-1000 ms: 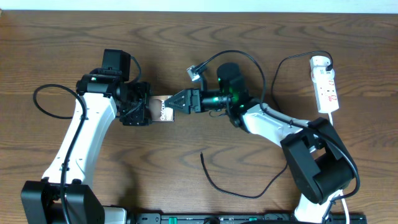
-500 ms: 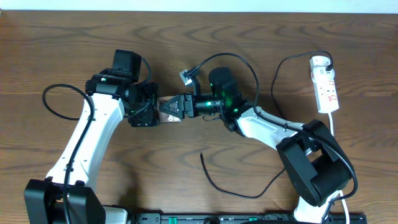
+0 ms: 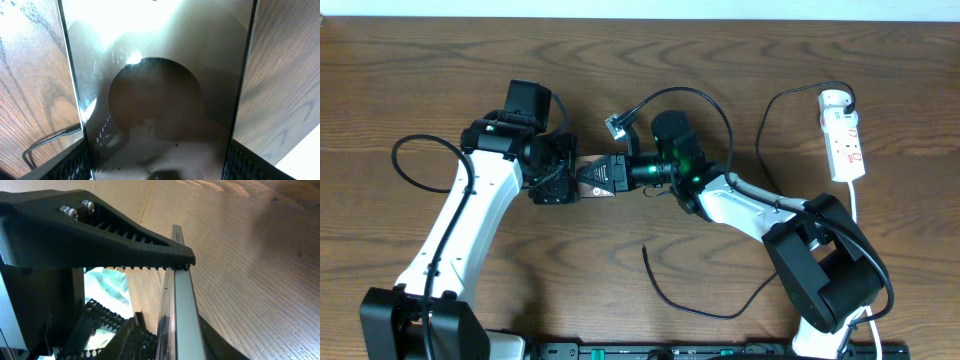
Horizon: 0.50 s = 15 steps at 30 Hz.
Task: Plug charger to phone and switch on socket
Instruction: 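Open the left gripper and pull the phone away with the right gripper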
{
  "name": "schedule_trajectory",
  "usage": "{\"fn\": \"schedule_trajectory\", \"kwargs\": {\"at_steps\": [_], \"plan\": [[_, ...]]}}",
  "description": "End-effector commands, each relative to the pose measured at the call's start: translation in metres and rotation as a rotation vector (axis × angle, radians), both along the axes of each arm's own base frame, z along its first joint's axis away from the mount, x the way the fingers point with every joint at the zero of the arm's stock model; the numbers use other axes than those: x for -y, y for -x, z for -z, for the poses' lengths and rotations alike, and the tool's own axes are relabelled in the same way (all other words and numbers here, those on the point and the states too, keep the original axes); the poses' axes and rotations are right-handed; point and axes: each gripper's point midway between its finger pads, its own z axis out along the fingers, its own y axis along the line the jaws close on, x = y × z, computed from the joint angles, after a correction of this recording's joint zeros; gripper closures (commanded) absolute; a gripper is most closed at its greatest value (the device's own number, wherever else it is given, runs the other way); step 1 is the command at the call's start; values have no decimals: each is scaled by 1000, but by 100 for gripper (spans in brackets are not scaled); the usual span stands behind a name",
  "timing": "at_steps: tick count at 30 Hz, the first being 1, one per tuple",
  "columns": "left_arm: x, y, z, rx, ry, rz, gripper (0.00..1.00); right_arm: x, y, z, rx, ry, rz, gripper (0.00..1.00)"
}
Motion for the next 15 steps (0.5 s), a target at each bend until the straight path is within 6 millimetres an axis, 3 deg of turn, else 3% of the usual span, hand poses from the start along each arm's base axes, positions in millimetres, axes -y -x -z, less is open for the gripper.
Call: {"fn": "schedule_trajectory", "kwargs": {"at_steps": [1, 5, 15], "plan": [[4, -4, -7, 14, 18, -9, 93, -5, 1, -6, 22, -9, -9, 74], [4, -4, -7, 14, 18, -8, 93, -5, 1, -6, 22, -9, -9, 85], [4, -4, -7, 14, 18, -8, 93, -5, 1, -6, 23, -9, -10, 98]]}}
